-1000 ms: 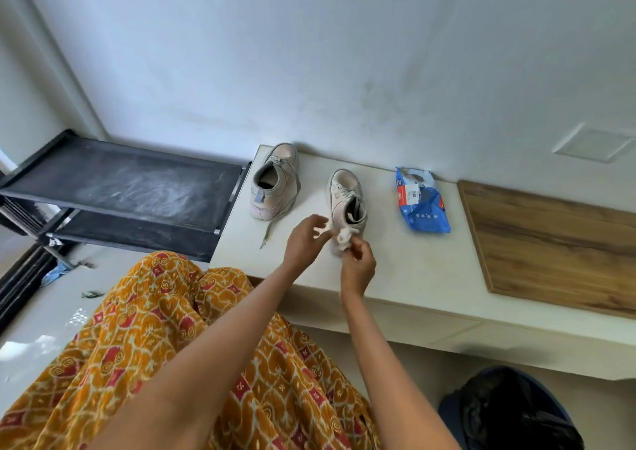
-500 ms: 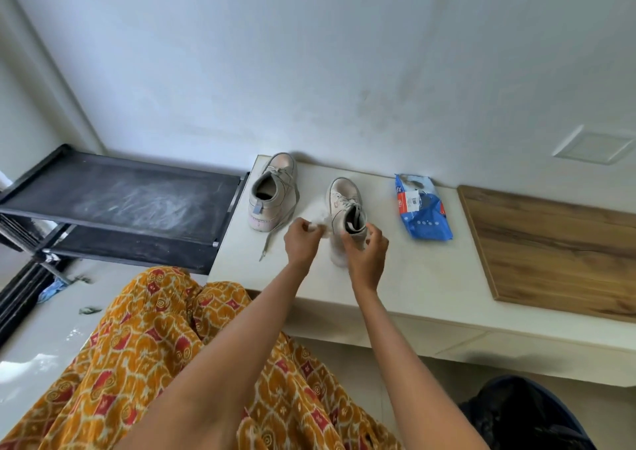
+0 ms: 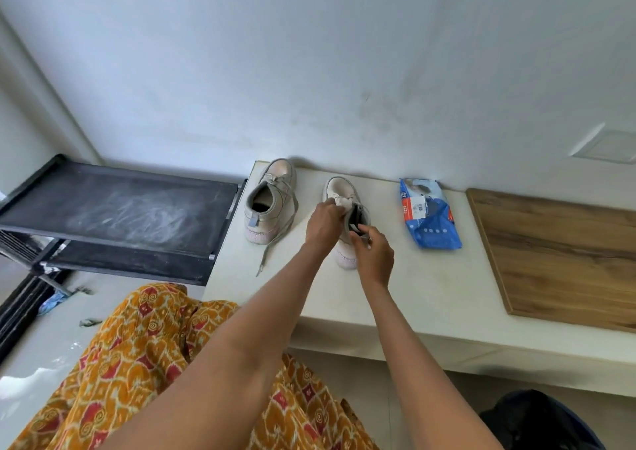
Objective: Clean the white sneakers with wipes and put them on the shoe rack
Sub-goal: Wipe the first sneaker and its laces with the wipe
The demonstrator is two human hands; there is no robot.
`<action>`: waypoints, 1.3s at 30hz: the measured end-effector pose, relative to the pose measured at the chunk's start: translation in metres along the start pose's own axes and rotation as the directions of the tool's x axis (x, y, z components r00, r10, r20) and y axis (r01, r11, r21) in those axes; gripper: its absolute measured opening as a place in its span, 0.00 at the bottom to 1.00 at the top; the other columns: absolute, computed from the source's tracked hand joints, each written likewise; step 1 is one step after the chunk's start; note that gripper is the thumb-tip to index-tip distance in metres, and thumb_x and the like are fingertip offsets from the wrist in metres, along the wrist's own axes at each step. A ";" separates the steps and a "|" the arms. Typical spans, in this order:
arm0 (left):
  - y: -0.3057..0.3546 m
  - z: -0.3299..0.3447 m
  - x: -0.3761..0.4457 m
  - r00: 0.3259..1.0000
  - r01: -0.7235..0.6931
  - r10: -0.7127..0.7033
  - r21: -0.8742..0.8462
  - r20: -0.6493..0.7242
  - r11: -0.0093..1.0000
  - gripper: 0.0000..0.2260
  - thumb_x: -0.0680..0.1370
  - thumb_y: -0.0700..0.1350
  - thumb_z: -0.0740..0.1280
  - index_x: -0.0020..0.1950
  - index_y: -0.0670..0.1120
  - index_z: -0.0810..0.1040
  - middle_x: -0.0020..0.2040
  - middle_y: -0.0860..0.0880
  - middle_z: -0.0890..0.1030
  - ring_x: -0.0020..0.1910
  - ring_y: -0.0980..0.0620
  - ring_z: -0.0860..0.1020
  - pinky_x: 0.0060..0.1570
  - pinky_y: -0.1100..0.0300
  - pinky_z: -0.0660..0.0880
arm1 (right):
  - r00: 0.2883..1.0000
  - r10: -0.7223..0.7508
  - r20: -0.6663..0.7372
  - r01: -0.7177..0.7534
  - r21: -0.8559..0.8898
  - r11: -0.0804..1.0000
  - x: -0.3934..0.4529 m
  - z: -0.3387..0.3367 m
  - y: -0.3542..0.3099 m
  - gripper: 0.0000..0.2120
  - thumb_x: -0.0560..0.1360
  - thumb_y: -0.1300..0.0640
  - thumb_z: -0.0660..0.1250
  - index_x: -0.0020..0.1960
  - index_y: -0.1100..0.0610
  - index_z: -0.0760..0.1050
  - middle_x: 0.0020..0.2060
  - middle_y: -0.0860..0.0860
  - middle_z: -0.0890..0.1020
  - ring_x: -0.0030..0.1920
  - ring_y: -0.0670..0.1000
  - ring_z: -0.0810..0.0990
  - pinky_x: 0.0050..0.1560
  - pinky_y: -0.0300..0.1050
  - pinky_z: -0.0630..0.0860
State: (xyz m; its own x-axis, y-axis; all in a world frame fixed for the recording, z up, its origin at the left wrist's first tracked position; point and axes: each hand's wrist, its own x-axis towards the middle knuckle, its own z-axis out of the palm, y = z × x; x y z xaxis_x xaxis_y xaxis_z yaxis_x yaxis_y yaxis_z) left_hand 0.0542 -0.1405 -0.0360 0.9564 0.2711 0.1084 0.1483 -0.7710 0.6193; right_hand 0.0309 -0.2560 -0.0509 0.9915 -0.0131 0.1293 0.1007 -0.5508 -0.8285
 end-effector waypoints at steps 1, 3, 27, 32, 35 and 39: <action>-0.002 0.002 -0.005 1.000 -0.021 0.021 -0.020 -0.019 1.000 0.10 0.77 0.38 0.61 0.50 0.39 0.82 0.46 0.40 0.76 0.48 0.39 0.75 0.39 0.53 0.69 | 1.000 -0.005 -0.008 0.005 -0.002 1.000 0.000 0.000 0.001 0.11 0.74 0.55 0.68 0.56 0.56 0.79 0.51 0.53 0.82 0.51 0.53 0.79 0.47 0.39 0.71; -0.007 0.005 -0.020 0.995 -0.077 0.074 -0.048 -0.068 0.996 0.08 0.77 0.39 0.63 0.47 0.40 0.82 0.42 0.41 0.76 0.43 0.40 0.75 0.36 0.53 0.69 | 1.000 -0.013 -0.012 0.013 -0.013 1.000 -0.002 0.001 0.002 0.10 0.75 0.54 0.68 0.54 0.56 0.79 0.50 0.53 0.82 0.50 0.53 0.80 0.44 0.39 0.69; 0.005 0.008 -0.002 0.986 0.075 -0.115 -0.301 -0.119 0.951 0.10 0.78 0.39 0.63 0.45 0.33 0.80 0.43 0.38 0.74 0.45 0.42 0.74 0.39 0.55 0.66 | 1.000 -0.012 -0.028 0.010 -0.054 0.998 -0.001 0.005 0.005 0.10 0.76 0.53 0.66 0.55 0.53 0.80 0.53 0.51 0.82 0.53 0.52 0.79 0.46 0.39 0.70; -0.004 0.024 -0.036 0.968 0.038 -0.125 -0.368 -0.217 0.929 0.10 0.79 0.40 0.61 0.43 0.37 0.78 0.36 0.48 0.68 0.37 0.48 0.69 0.35 0.57 0.63 | 0.996 -0.057 -0.062 0.052 -0.075 0.996 -0.001 0.011 0.005 0.12 0.77 0.53 0.65 0.58 0.52 0.79 0.57 0.52 0.81 0.56 0.53 0.79 0.50 0.45 0.75; 0.002 0.032 -0.059 0.960 0.030 -0.136 -0.393 -0.244 0.919 0.09 0.80 0.42 0.60 0.46 0.40 0.77 0.37 0.49 0.68 0.35 0.51 0.69 0.33 0.59 0.64 | 0.999 -0.012 -0.050 0.009 -0.077 0.997 0.001 0.011 -0.001 0.12 0.78 0.53 0.64 0.60 0.52 0.78 0.60 0.53 0.79 0.59 0.54 0.77 0.52 0.47 0.74; -0.003 0.039 -0.077 0.946 0.067 -0.207 -0.473 -0.250 0.879 0.08 0.79 0.42 0.64 0.50 0.42 0.81 0.38 0.49 0.72 0.35 0.54 0.71 0.35 0.64 0.65 | 0.999 -0.034 0.006 0.035 -0.116 0.993 0.003 0.003 -0.001 0.13 0.78 0.52 0.62 0.60 0.53 0.77 0.60 0.53 0.77 0.58 0.54 0.77 0.53 0.45 0.72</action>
State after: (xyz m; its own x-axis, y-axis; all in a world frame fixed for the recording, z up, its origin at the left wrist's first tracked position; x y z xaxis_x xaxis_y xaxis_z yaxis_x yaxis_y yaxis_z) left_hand -0.0097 -0.1816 -0.0763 0.8113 0.5598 0.1688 0.0758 -0.3869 0.9190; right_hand 0.0337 -0.2526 -0.0510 0.9879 0.0103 0.1545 0.1247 -0.6443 -0.7545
